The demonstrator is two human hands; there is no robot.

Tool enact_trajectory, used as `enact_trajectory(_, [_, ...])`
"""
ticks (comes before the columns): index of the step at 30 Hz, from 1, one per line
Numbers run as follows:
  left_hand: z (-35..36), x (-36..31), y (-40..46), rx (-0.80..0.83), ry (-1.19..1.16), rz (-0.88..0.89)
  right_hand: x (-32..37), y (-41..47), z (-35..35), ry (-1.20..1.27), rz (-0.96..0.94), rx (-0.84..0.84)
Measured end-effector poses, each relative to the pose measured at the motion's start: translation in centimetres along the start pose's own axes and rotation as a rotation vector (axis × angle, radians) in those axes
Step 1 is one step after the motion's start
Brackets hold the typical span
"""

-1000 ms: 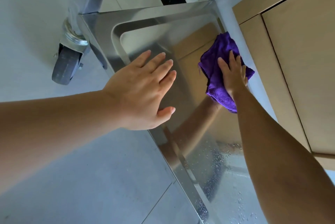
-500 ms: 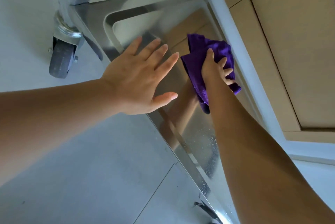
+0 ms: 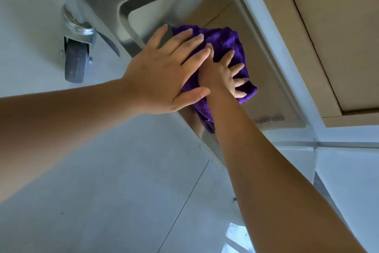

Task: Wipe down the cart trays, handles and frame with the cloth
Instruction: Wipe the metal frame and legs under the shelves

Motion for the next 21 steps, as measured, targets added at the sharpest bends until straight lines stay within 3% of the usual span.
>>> enact_trajectory(5, [-0.4,0.1,-0.2,-0.021,-0.032,0.004,0.8,-3.0,0.9,-0.106,-0.183,-0.025])
enact_trajectory(12, [-0.9,0.5,-0.7,-0.05,-0.094,0.152,-0.9,-5.3,1.3,-0.205,-0.498,-0.047])
enact_trajectory(21, [-1.2,1.2,-1.1,0.082,-0.038,0.22,-3.8,-6.1,1.8,-0.28,-0.72,-0.117])
Point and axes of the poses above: each hand's wrist, its own y-axis towards the middle knuckle, its own z-axis out of the palm, x = y × z, the point moved 1 cm from there along y, towards the middle knuckle, and after that the axes turned 13 degrees about -y, right-handed, at the moved point
